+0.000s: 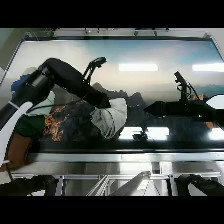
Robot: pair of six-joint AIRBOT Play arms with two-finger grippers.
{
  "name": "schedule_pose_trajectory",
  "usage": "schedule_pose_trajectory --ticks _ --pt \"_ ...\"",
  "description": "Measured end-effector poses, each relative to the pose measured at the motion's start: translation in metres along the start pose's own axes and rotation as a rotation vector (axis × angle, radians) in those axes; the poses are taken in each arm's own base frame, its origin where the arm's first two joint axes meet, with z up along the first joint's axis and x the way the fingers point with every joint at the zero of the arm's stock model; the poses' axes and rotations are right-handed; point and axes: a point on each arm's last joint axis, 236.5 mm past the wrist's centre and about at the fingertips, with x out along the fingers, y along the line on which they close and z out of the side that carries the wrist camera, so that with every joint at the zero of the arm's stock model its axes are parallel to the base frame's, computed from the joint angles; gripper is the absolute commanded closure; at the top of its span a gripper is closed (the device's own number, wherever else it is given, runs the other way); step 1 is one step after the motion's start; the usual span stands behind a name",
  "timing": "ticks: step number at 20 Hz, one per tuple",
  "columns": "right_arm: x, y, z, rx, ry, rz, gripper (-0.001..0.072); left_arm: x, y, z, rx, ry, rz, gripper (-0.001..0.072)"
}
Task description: Fold the shirts.
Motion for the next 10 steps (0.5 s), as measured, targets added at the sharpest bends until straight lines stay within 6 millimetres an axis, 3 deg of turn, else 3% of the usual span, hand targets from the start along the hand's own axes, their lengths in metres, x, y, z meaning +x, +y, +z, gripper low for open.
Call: schedule_pose_trajectory --ticks 2,3,4,5,10 --pt "-0.004 -0.003 -0.005 0.003 0.013 -0.018 0.0698 0.008 -0.006 -0.010 -0.006 0.009 -0.002 0.0685" --pt "-0.006 -0.005 -0.006 0.002 0.016 -0.026 0.0607 0.011 -0.008 -0.016 -0.009 0.021 -0.007 0.0547" --pt "-0.006 -0.005 -0.008 0.004 0.021 -0.030 0.0297 0.013 -0.010 -0.022 -0.011 0.038 -0.012 0.0191" --pt "-0.007 -0.006 -0.009 0.006 0.025 -0.032 0.0140 0.014 -0.013 -0.031 -0.020 0.067 -0.021 -0.0009" --pt "-0.008 -0.010 -0.009 0.007 0.024 -0.048 0.0139 0.000 -0.005 -0.061 -0.141 0.166 -0.045 -0.0007"
